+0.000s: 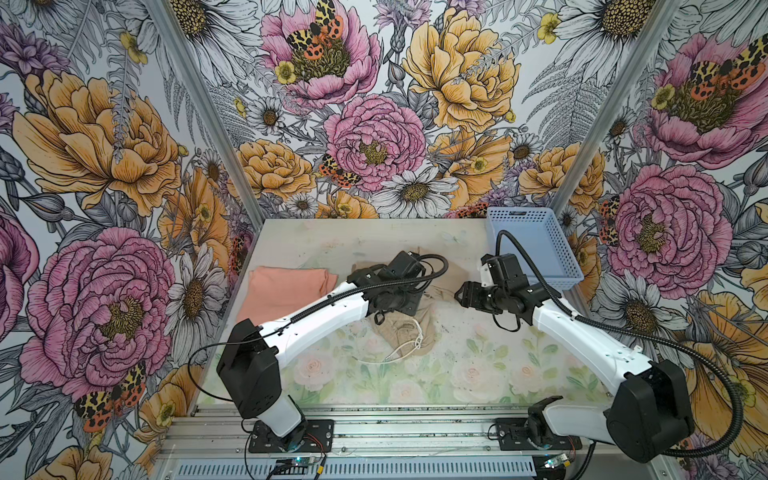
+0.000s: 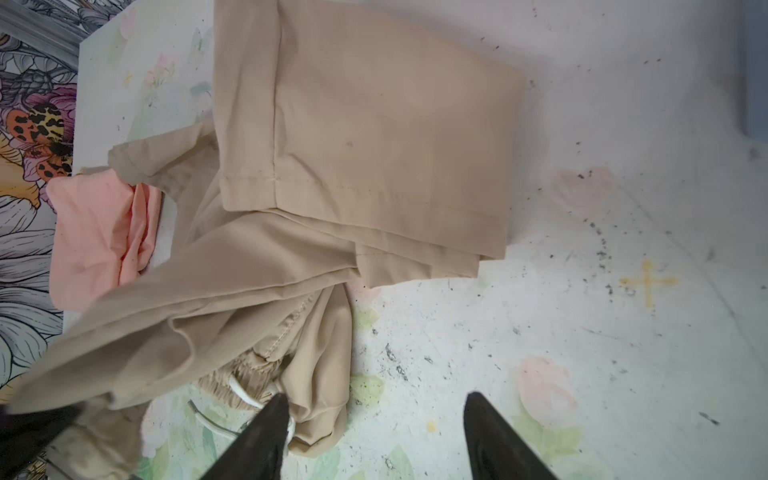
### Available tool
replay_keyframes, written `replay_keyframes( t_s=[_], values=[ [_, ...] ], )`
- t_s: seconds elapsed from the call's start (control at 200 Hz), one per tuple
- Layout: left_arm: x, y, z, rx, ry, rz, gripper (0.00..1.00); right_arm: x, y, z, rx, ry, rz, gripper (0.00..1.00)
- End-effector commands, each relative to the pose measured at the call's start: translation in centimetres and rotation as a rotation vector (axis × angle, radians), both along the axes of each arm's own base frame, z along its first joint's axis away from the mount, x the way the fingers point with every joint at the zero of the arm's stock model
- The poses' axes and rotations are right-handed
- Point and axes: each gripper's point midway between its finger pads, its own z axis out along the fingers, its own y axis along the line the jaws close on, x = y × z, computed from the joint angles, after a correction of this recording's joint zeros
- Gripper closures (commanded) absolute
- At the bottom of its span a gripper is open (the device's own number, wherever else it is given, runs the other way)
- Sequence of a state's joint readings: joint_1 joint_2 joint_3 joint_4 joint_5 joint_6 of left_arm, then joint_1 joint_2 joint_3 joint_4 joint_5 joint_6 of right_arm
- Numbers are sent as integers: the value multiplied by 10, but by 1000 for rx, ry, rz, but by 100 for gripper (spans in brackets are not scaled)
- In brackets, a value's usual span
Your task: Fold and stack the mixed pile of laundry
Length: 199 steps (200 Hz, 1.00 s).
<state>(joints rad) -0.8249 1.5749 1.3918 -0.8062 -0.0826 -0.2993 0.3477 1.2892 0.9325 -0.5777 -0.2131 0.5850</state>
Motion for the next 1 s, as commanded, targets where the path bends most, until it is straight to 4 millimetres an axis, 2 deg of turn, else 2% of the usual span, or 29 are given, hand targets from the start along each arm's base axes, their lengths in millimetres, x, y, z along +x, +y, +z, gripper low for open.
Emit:
replay_keyframes(
  t_s=[0.0,0.1,0.21,0.29,0.37,0.46,0.585,0.741,0.871,0.991],
  values=[
    [-3,-1,54,-113,-29,-68,100,7,9,9,44,-92,38,32],
    [-2,4,81,-151,-44,-89,100,14,11,11,42,-130,56,32],
    [2,6,110,-184,-79,-91,100,21,22,23,79,-175,100,32],
    [4,2,133,-232,-109,-97,100,17,36,33,108,-209,164,32],
    [5,-3,150,-270,-123,-117,100,11,43,32,95,-224,203,32],
    [6,-5,164,-285,-139,-129,100,6,49,36,121,-248,240,31],
    [6,-7,176,-293,-148,-147,100,-7,66,57,133,-335,324,28],
    [3,-2,197,-299,-180,-153,100,-8,58,44,64,-310,291,26],
    [-5,1,221,-318,-206,-184,100,-16,60,55,90,-355,323,26],
    [-10,8,233,-309,-222,-197,100,-21,65,66,79,-415,409,25]
  ],
)
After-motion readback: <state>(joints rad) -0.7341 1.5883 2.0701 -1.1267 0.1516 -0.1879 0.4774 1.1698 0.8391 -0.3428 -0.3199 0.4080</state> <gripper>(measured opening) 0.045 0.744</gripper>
